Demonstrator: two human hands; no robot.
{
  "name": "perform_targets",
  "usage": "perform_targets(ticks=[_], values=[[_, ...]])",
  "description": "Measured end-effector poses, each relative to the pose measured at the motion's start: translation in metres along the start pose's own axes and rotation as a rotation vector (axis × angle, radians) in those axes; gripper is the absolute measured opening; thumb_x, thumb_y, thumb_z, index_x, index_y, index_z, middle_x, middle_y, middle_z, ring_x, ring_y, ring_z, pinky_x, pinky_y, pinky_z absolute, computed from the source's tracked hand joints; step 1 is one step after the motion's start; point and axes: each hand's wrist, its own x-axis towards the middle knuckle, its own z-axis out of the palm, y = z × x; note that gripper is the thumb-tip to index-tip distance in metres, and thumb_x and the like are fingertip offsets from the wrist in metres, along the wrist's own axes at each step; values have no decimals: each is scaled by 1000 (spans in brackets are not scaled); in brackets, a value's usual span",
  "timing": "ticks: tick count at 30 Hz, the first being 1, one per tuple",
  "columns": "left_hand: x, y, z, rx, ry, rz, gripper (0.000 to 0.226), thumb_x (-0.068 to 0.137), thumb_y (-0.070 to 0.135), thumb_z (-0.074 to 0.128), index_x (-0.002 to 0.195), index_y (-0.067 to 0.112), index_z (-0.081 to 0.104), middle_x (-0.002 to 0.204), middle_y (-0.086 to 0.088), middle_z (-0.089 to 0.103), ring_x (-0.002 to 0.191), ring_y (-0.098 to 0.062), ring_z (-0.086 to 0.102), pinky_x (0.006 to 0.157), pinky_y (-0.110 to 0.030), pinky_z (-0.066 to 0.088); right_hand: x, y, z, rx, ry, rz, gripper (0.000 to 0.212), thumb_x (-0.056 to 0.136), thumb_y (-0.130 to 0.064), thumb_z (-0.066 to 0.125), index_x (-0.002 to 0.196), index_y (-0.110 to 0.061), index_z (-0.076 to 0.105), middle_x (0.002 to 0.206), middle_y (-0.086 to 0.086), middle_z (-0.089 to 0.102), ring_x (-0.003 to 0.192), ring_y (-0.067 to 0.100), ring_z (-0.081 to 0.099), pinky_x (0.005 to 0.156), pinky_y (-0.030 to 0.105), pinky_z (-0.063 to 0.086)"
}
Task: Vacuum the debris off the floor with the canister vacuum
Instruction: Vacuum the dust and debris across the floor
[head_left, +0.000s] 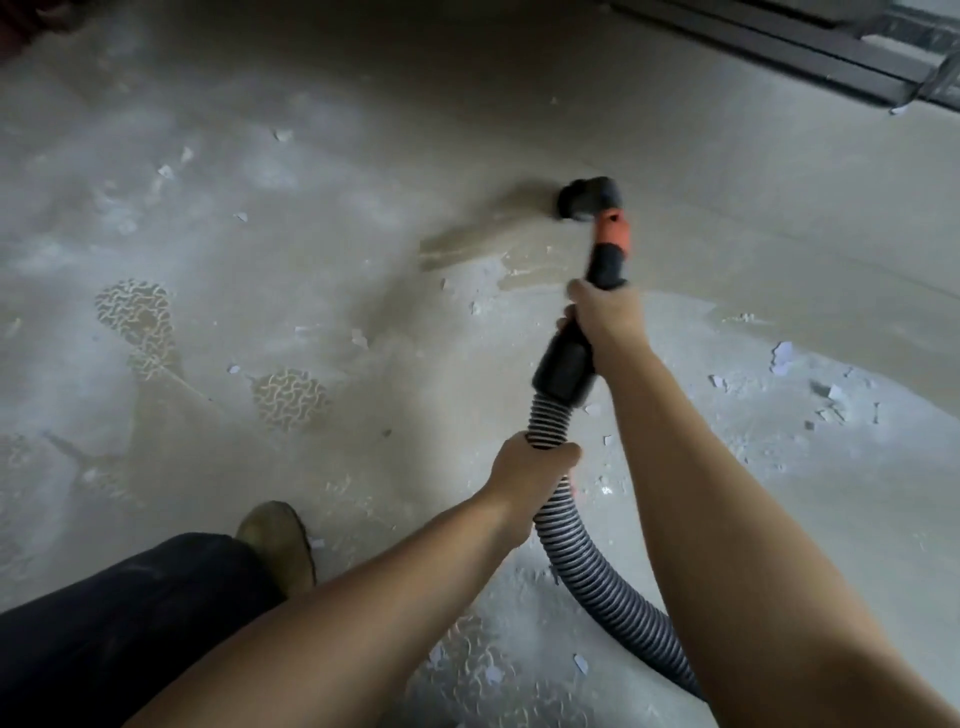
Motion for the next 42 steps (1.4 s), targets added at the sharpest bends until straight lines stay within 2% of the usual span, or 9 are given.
perform_targets(ticks=[4,6,9,15,18,25,28,36,42], values=[[-6,-12,-13,-76,110,-56,14,83,7,58,70,8,53,46,1,55,41,-13,55,48,-21,46,-19,3,53,-184,-411,30,15,84,1,57,82,-8,45,59,9,48,34,13,46,39,22,43],[-7,-15,-13,-48,97,-71,17,88,9,58,71,9,54,39,5,53,37,-9,54,48,-21,47,-24,6,57,-266,-455,28,13,84,-1,57,87,-7,47,61,9,50,39,16,47,41,24,44],[-6,-13,-3,79,-28,-59,10,87,10,56,77,8,55,56,-1,59,50,-15,56,57,-25,48,-17,6,22,-225,-260,15,13,83,-3,56,92,-6,47,62,7,52,39,15,48,45,26,45],[1,1,56,341,-297,-46,5,82,10,59,82,11,54,71,-5,55,61,-20,55,62,-27,46,-20,15,-129,176,478,56,9,83,-7,55,89,-7,47,65,5,55,38,9,53,39,18,44],[-10,-13,84,367,-315,-65,5,83,13,58,80,12,55,67,-3,56,54,-16,54,56,-22,45,-30,25,-157,213,575,47,16,83,-5,55,96,-7,45,69,6,54,43,11,53,39,18,45],[-55,-84,79,69,-53,-104,8,82,19,63,82,11,60,72,-4,60,62,-18,56,63,-28,44,-65,43,-83,-348,-136,26,19,81,-4,58,95,-8,46,64,7,56,39,16,52,42,23,45],[-59,-98,87,32,-128,-183,14,92,18,54,78,16,56,65,0,54,51,-14,46,55,-29,35,-80,45,-81,-470,-256,33,21,82,-8,58,99,-12,47,70,6,59,43,15,56,41,19,44],[-102,-107,141,319,-495,-180,13,61,26,60,69,17,55,69,-5,55,69,-22,55,64,-32,43,-116,71,-242,-101,543,112,14,80,-6,56,90,-8,46,64,7,53,44,18,52,49,28,47],[-110,-120,172,458,-549,-187,9,75,21,61,73,17,53,77,-2,58,72,-20,55,67,-29,47,-137,83,-295,65,697,150,15,81,-3,55,90,-10,44,65,6,52,40,12,52,47,25,48]])
